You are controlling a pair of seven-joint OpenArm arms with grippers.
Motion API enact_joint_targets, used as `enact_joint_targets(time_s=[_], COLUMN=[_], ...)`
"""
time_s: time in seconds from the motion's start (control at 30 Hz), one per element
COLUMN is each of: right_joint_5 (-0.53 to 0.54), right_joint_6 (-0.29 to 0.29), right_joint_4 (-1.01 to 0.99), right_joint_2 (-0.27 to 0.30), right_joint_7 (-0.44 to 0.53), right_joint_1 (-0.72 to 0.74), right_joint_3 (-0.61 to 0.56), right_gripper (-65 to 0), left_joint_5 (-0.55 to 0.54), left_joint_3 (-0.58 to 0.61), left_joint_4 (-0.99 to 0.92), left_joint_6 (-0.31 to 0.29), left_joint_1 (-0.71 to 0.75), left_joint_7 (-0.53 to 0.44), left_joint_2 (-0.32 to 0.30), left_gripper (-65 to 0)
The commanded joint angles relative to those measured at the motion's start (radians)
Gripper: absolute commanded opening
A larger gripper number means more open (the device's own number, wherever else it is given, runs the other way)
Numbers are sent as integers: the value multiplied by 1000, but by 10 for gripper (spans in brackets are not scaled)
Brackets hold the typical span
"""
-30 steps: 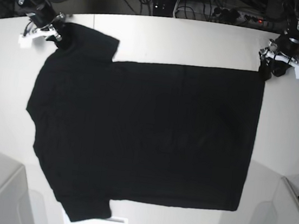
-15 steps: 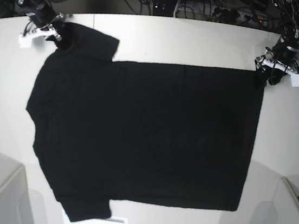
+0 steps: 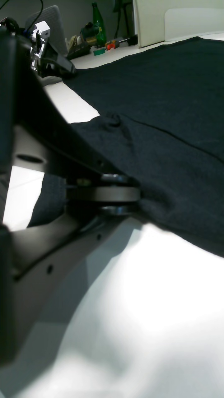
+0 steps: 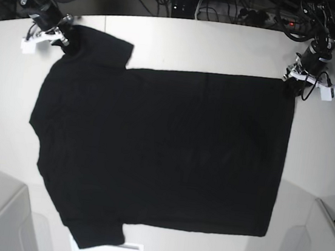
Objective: Fold the T-shirt properly
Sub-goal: 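Grasp the shoulder corners with both grippers and pull them apart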
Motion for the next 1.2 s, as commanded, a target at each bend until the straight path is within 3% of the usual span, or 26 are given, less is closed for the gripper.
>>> enact_joint_targets(time_s=[0.0,0.03,0.43,0.63,0.87,1.17], right_joint_5=[-111,-111,-111,-111,-108,-105], right_joint_6=[-39,-39,-39,-39,-39,-37], right_joint_4=[-7,-7,-4,93,174,268], right_joint_2=[6,6,6,5,0,-2], right_joint_7=[-50,-48,-47,-45,-45,-45], right_joint_1=[-21,-21,-33,-93,-161,-227], right_joint_3=[0,1,6,6,6,6], right_gripper=[-650,-650,-650,-650,-650,-650], left_joint_5=[9,9,9,10,118,121], left_joint_3=[12,37,74,74,72,-25], left_joint_4=[7,7,33,111,127,228], left_joint_6=[2,2,3,0,-3,-5], left_joint_1=[2,6,52,118,144,211], left_joint_7=[13,13,8,7,5,7], left_joint_2=[-12,-15,-57,-58,-63,-78], left_gripper=[-617,-650,-650,-650,-650,-650])
